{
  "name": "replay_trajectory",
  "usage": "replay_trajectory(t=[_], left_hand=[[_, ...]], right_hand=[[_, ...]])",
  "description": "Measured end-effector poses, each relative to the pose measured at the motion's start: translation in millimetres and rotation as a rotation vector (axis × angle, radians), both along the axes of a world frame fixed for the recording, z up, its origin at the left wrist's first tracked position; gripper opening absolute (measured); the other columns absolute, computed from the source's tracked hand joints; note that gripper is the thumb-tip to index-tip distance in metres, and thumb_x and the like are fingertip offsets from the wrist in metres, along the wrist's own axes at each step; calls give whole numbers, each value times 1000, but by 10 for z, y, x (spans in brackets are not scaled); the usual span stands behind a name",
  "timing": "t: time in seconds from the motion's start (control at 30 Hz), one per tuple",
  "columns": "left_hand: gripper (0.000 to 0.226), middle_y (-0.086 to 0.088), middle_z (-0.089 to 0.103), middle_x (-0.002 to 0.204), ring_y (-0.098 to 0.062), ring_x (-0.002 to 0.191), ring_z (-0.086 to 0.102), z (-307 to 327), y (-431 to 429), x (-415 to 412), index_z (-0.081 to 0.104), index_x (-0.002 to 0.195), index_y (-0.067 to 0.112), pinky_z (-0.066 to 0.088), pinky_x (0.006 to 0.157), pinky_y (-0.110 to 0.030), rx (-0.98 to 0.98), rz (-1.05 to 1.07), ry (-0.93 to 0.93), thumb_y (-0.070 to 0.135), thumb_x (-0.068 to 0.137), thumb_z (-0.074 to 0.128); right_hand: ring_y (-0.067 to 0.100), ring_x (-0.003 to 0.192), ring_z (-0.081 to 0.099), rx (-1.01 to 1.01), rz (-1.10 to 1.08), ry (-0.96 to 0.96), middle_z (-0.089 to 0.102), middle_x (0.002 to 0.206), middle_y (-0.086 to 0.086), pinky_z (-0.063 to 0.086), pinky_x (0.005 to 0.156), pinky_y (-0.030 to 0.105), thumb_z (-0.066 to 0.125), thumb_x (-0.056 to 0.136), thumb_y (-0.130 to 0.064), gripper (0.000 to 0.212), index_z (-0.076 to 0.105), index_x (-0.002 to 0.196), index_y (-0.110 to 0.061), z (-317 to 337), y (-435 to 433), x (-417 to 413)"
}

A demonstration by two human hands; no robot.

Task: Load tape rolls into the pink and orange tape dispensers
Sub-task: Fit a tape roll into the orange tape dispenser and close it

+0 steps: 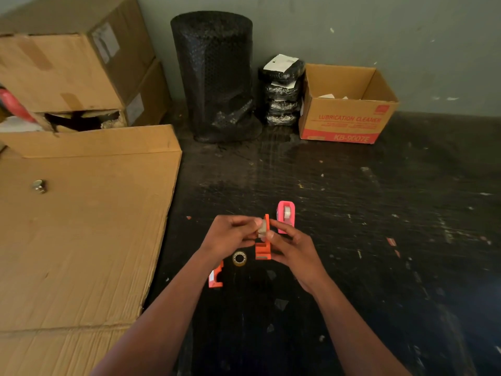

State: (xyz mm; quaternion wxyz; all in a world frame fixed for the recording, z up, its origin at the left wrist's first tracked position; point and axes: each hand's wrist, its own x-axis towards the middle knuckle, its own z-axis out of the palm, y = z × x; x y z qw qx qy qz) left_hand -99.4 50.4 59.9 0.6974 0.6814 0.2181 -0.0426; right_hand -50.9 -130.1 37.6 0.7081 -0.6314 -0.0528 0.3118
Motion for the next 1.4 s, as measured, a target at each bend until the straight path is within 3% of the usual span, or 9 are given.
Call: replay_trajectory(t=[0.23, 0.37, 0.47, 0.63, 0.8, 0.9, 1.0, 1.17, 1.4], left_hand=[[19, 0, 78, 113, -12, 106, 75, -170, -8, 2, 75, 116, 23, 61, 93, -34, 13, 46, 37, 23, 98, 68], [30, 10, 71, 120, -5, 110, 64, -540, 129, -78, 71, 126, 23, 50, 101, -27, 496, 114, 155, 27, 97, 70], [45, -4, 69, 133, -16, 120, 65, -830, 191, -244, 63, 137, 17, 51, 100, -31, 672, 158, 296, 24, 95, 73], [68, -15, 53, 148, -29, 130, 59, -1111, 157, -366, 43, 153, 21, 54, 104, -42, 786, 105, 512, 37, 93, 72], [52, -11, 66, 127, -23, 108, 69, -1206, 135, -425, 48, 148, 25, 62, 89, -40, 921, 48, 480, 33, 99, 64], [52, -9, 69, 126, -17, 100, 71, -1207, 147, -419, 50, 148, 24, 64, 83, -36, 841, 83, 453, 27, 99, 65], [54, -1, 68, 125, -10, 92, 69, -1037, 101, -340, 49, 149, 26, 60, 67, -25, 524, 182, 331, 25, 98, 67], [49, -1, 70, 130, -19, 111, 72, -646, 9, -162, 57, 142, 28, 63, 91, -48, 86, 249, 94, 19, 96, 71], [40, -5, 74, 126, -22, 110, 76, -320, -67, -74, 63, 134, 27, 61, 96, -49, -133, 149, -37, 11, 97, 69]], right_hand=[[26, 107, 79, 13, -23, 125, 81, 115, 9, 64, 90, 44, 64, 102, -13, 32, 67, 133, -20, -132, 6, 21], [23, 107, 79, -23, -33, 173, 81, 117, 3, 62, 96, 48, 63, 102, -12, 33, 66, 134, -22, -200, 31, 53], [21, 106, 79, -51, -38, 211, 81, 116, 2, 61, 98, 49, 63, 102, -12, 33, 67, 133, -23, -239, 46, 63], [20, 103, 80, -91, -57, 251, 81, 115, 2, 65, 87, 43, 63, 102, -12, 31, 68, 131, -23, -299, 61, 55], [16, 99, 81, -115, -68, 271, 80, 118, 2, 66, 73, 32, 62, 102, -12, 28, 70, 127, -24, -306, 52, 17], [16, 98, 81, -123, -66, 270, 79, 118, 1, 66, 73, 32, 62, 102, -12, 27, 70, 125, -24, -302, 39, -13], [16, 99, 81, -143, -58, 247, 79, 118, 1, 66, 73, 31, 63, 102, -12, 28, 69, 126, -25, -302, 41, -41], [18, 102, 80, -125, -74, 207, 80, 117, 2, 66, 76, 33, 63, 102, -14, 27, 68, 128, -21, -260, 55, -51], [21, 106, 79, -74, -95, 104, 81, 115, 4, 64, 91, 44, 62, 103, -16, 26, 69, 128, -21, -112, 8, 30]])
